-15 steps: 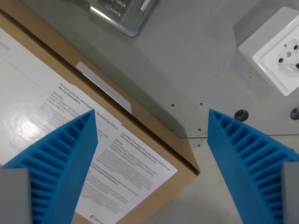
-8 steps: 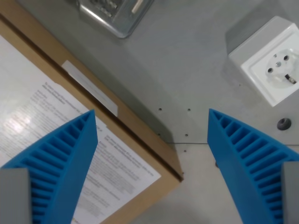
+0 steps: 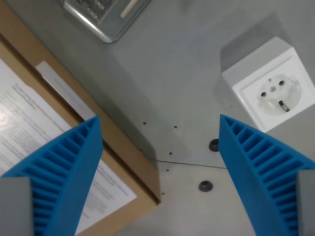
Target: Move above the white socket
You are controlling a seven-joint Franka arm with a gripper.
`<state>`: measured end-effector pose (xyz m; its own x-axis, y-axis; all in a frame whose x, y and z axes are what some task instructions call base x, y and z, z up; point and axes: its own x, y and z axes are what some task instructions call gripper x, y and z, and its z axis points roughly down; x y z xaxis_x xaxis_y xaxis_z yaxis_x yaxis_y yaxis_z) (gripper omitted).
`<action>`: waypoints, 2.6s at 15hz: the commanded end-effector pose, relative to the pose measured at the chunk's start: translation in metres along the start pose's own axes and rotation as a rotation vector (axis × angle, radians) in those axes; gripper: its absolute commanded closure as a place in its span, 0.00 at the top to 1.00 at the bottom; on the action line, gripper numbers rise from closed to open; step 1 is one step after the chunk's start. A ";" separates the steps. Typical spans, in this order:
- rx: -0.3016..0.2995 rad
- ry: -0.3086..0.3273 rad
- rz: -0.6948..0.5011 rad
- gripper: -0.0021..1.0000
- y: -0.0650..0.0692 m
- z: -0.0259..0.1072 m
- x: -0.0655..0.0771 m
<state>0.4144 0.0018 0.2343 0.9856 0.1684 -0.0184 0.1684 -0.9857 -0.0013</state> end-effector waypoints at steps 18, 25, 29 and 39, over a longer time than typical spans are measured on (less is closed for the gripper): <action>-0.001 0.136 -0.515 1.00 0.072 0.042 -0.010; 0.005 0.144 -0.577 1.00 0.091 0.052 -0.013; 0.008 0.147 -0.595 1.00 0.100 0.057 -0.014; 0.013 0.146 -0.585 1.00 0.112 0.063 -0.016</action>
<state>0.4186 -0.1074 0.1745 0.7663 0.6423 0.0130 0.6424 -0.7664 -0.0008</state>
